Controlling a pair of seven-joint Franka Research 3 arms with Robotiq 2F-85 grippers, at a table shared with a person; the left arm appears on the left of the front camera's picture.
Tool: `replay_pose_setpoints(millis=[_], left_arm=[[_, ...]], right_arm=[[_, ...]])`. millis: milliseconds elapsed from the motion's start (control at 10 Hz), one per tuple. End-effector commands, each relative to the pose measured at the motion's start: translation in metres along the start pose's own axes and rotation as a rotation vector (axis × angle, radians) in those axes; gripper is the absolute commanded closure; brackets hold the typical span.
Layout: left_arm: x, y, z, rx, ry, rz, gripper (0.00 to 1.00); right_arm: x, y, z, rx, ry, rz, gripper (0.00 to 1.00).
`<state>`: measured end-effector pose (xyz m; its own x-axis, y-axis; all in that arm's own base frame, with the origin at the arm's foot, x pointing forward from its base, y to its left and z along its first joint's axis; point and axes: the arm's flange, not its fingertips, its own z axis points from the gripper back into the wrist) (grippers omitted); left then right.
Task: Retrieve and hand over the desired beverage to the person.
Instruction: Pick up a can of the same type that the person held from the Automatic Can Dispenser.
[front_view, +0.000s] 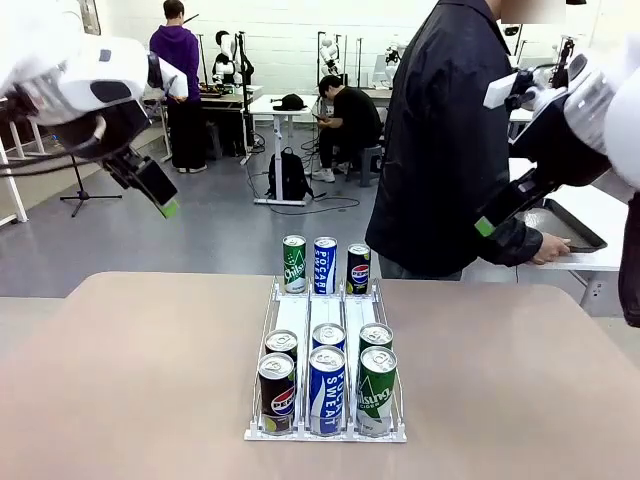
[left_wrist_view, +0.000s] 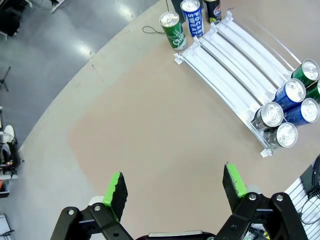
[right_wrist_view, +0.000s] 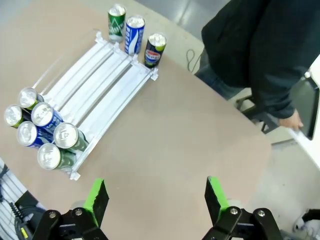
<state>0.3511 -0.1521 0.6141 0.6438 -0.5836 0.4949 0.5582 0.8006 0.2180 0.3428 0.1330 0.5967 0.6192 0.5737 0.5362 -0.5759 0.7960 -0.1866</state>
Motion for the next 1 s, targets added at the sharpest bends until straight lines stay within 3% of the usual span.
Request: replay_pose_setpoints(millis=[0,100,200,400,600,900], left_arm=[[0.004,0.001,0.012,0.004,-0.012,-0.001,0.00],[-0.013,0.027,0.013,-0.095,-0.052,0.080,0.00],[-0.036,0.046,0.028,-0.236,-0.081,0.078,0.00],[-0.074,0.103,0.058,-0.462,-0.102,0.115,0.00],[-0.109,0.133,0.077,-0.528,-0.162,0.183,0.00],[-0.139,0.146,0.085,-0.470,-0.225,0.305,0.00]], right_arm=[[0.002,0.000,0.011,-0.003,-0.010,0.001,0.00],[-0.016,-0.018,0.029,0.011,-0.030,-0.021,0.00],[-0.040,-0.037,0.055,0.039,-0.019,-0.058,0.00],[-0.090,-0.083,0.101,0.186,-0.080,-0.160,0.00],[-0.124,-0.125,0.125,0.274,-0.162,-0.269,0.00],[-0.142,-0.155,0.127,0.326,-0.189,-0.357,0.00]])
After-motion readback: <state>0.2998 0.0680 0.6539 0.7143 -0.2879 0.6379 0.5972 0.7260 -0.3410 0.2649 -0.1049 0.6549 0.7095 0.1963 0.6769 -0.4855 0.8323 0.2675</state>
